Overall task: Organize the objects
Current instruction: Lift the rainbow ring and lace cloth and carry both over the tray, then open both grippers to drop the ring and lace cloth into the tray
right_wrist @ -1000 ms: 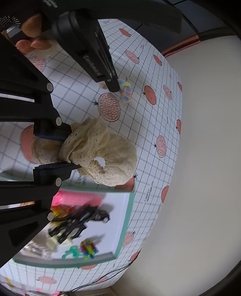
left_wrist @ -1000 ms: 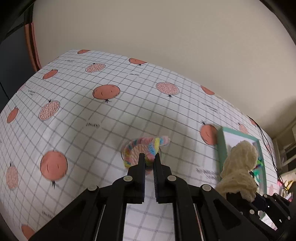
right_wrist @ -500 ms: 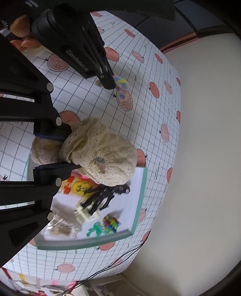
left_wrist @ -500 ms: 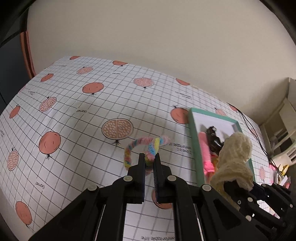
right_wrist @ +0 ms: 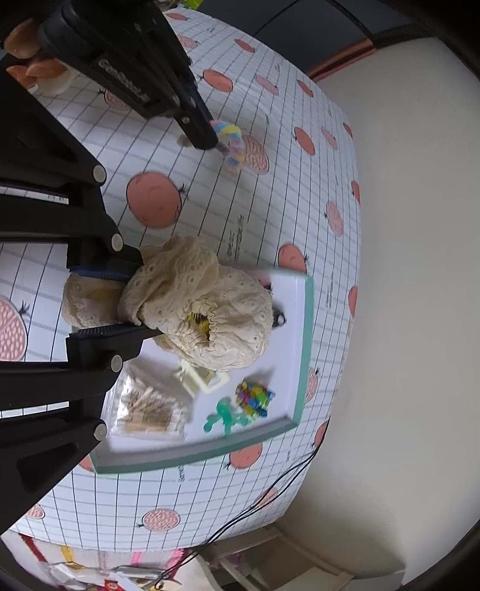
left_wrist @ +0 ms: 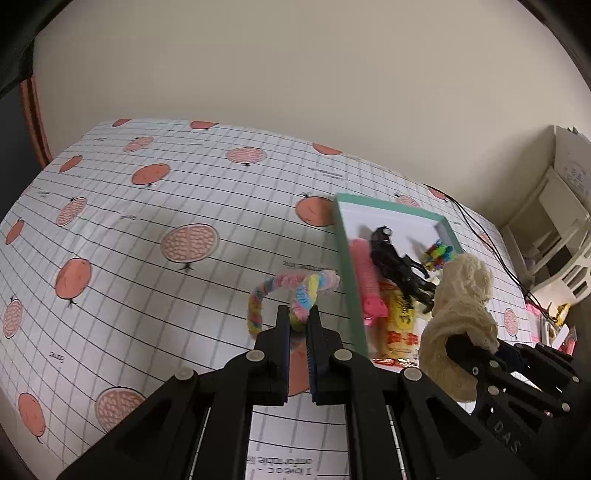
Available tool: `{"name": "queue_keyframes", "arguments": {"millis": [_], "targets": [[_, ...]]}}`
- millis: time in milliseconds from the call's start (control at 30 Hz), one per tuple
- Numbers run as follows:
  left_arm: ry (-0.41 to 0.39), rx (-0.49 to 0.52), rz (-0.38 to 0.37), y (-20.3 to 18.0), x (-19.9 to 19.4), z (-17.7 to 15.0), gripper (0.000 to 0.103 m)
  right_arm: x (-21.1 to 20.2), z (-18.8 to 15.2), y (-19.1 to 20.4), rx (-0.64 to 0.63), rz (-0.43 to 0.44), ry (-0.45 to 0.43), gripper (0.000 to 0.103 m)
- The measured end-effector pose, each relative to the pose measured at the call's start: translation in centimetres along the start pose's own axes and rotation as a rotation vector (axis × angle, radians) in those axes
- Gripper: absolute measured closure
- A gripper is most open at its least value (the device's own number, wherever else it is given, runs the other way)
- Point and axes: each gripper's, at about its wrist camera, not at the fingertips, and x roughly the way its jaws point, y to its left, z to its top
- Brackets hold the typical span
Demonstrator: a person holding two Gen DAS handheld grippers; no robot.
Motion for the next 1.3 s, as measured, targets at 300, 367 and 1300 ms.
{"name": "queue_keyframes", "arguments": {"millis": [300,367,1300], "targets": [[0.026,0.041,-0.075,-4.0,0.7,-1.3,0.095,1.1,-1.1,-4.5,0.099,-0.033,0.037,0.081],[0.026,0.058,-0.089,-5.0,0.6,-1.6,0.095,1.1,-1.2,-5.5,0.122,-0.029,0.035,0.081],[0.112,0.07,-0.212,-10.6,5.5,-3.3,0.095,4.4,-1.4,-10.0,0.206,-0.044,0.051,0.081]]}}
